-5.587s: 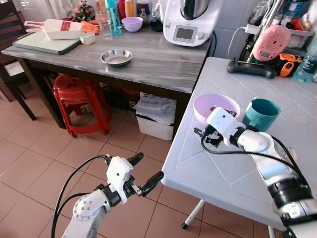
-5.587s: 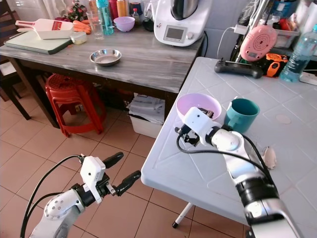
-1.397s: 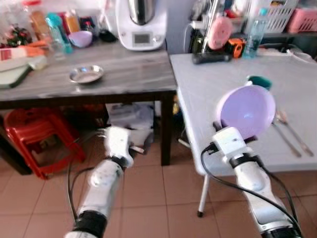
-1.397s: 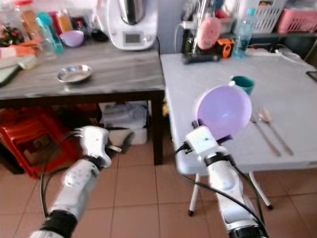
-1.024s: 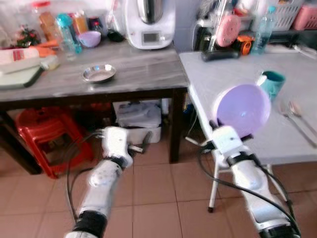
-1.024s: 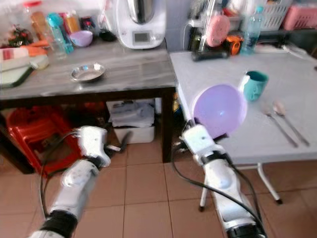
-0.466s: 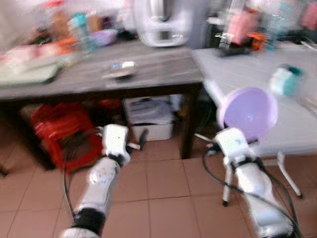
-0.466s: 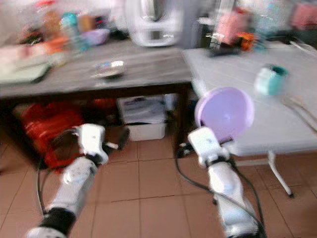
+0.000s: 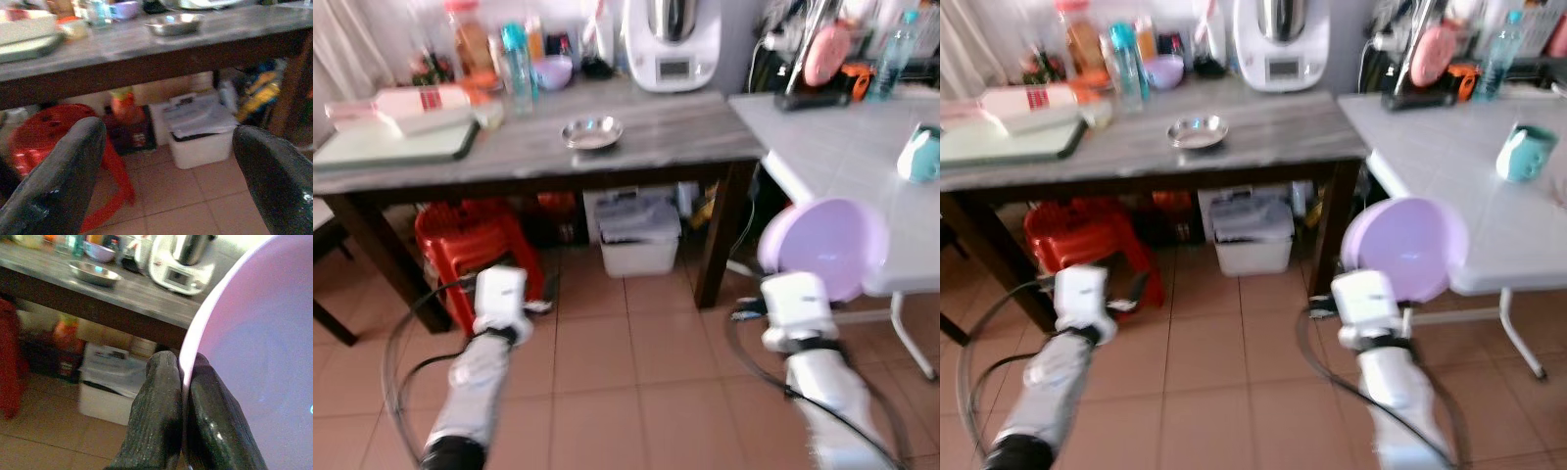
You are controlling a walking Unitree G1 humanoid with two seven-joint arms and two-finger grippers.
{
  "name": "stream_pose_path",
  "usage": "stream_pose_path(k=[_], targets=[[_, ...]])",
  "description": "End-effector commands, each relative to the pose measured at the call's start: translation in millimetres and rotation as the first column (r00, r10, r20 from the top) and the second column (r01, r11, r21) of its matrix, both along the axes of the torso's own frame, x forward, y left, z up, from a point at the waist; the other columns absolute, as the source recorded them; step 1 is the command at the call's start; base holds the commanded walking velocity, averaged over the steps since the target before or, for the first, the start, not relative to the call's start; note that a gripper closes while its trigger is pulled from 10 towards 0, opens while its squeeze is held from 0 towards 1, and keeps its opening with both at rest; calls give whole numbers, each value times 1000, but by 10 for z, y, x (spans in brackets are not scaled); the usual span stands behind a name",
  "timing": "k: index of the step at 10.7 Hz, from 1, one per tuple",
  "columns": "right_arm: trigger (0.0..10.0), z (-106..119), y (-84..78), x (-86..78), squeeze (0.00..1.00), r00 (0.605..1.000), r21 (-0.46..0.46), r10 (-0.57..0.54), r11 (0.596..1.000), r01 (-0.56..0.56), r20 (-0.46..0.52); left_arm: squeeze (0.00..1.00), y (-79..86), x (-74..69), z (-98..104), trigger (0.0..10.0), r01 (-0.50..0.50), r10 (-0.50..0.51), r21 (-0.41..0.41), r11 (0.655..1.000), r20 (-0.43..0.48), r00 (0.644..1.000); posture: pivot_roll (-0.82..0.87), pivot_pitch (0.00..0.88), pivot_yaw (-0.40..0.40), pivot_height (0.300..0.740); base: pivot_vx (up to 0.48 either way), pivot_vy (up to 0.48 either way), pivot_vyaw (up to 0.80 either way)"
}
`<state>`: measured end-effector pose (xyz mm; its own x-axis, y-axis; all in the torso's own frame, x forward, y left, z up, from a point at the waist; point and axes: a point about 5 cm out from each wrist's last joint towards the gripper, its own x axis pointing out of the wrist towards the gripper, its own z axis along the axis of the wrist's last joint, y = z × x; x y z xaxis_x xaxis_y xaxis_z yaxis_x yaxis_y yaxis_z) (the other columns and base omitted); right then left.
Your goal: Setting the table
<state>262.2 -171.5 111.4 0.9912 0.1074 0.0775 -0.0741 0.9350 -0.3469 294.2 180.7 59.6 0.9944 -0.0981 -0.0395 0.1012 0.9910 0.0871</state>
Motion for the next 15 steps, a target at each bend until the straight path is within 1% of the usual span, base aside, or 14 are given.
stream_pose_path(k=[1, 2, 3, 5, 6, 11, 15], targets=[[10000, 92, -33, 20, 0, 1000, -3, -1, 1000, 1, 25, 0, -79, 30, 73, 10000, 24, -24, 8, 1000, 35, 999, -16, 0, 66, 740, 0, 0, 0], [10000, 94, -3, 31, 0, 1000, -1, 16, 1000, -16, 26, 0, -136, 26, 112, 10000, 71, -70, -15, 997, 50, 996, -11, 0, 64, 740, 0, 0, 0], [10000, 92, 8, 30, 0, 999, 2, 21, 1000, -21, 25, 0, -149, 20, 114, 10000, 89, -88, -18, 996, 50, 995, -11, 0, 64, 740, 0, 0, 0], [10000, 88, 35, 28, 0, 999, 23, 30, 999, -30, 18, 0, -215, 3, 93, 10000, 129, -127, -42, 991, 39, 991, -8, 0, 64, 740, 0, 0, 588], [10000, 102, 46, 41, 0, 999, 21, 34, 999, -34, 24, 0, -257, 23, 122, 10000, 144, -141, -51, 988, 48, 989, -9, 0, 65, 740, 244, 0, 587], [10000, 113, 99, 39, 0, 998, 33, 51, 998, -52, 34, 0, -297, 66, 158, 10000, 159, -156, -64, 985, 52, 986, -14, 0, 70, 740, 311, 0, 527], [10000, 118, 121, 54, 0, 997, 30, 64, 997, -65, 37, 0, -343, 59, 151, 10000, 172, -169, -76, 982, 49, 984, -12, 0, 66, 740, 397, 0, 0]])
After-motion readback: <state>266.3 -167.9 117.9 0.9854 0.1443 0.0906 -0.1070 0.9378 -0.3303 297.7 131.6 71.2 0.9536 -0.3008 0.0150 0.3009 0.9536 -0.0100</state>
